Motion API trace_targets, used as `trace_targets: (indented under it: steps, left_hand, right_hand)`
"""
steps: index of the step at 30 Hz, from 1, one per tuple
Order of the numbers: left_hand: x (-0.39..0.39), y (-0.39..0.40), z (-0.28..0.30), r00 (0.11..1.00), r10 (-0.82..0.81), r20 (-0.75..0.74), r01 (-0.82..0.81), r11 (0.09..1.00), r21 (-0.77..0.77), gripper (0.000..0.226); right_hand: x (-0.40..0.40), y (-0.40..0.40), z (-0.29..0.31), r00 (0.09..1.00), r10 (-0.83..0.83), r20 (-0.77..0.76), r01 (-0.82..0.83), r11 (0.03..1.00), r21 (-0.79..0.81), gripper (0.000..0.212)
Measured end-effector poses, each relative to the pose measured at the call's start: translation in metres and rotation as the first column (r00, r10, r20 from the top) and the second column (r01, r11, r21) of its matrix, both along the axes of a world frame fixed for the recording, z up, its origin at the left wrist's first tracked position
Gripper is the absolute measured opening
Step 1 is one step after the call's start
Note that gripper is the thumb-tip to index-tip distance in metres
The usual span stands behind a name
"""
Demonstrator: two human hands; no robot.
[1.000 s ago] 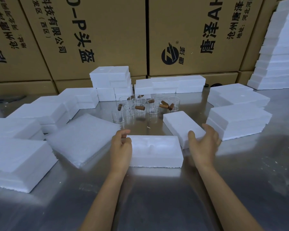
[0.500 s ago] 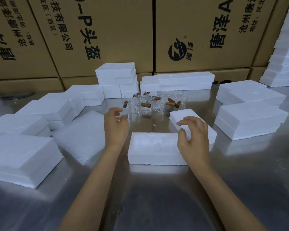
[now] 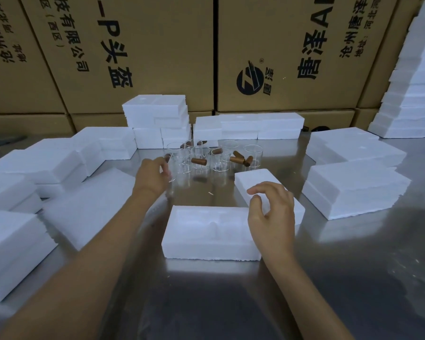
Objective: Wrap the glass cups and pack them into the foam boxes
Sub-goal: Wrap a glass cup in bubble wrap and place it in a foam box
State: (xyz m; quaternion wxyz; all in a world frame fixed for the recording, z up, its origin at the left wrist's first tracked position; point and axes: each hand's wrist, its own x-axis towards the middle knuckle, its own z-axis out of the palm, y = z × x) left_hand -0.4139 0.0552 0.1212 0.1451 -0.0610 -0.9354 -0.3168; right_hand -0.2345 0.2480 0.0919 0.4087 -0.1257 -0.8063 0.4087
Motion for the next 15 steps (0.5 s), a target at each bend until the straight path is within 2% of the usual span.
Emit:
trace_targets:
  steps: [4,8,10,12,13,15]
  left_hand:
    - [0.033,0.0,0.019,0.988,-0.078,-0.135,0.104,0.974,0.201,0.011]
    - [0.077,0.007,0.038,0.972,-0.18,-0.152,0.23,0.866,0.445,0.008]
    - [0.097,0.01,0.042,0.963,-0.241,-0.118,0.262,0.738,0.622,0.008]
    - [0.111,0.012,0.042,0.948,-0.31,-0.069,0.242,0.564,0.79,0.009]
    - [0.116,0.014,0.04,0.939,-0.342,-0.044,0.218,0.489,0.845,0.016]
    - [0.123,0.017,0.035,0.917,-0.398,-0.007,0.176,0.389,0.904,0.035]
  right_hand:
    - [0.003,-0.003,0.003,0.999,0.047,-0.021,-0.047,0.999,-0.002,0.028]
    - [0.008,-0.008,0.006,0.987,0.159,-0.035,-0.162,0.983,-0.088,0.028]
    - [0.007,-0.016,0.01,0.966,0.257,0.016,-0.252,0.958,-0.136,0.032]
    - [0.002,-0.027,0.019,0.923,0.366,0.119,-0.352,0.928,-0.125,0.054]
    - [-0.001,-0.033,0.024,0.902,0.405,0.148,-0.391,0.913,-0.113,0.064]
    - [-0.008,-0.043,0.034,0.882,0.457,0.11,-0.445,0.888,-0.118,0.073]
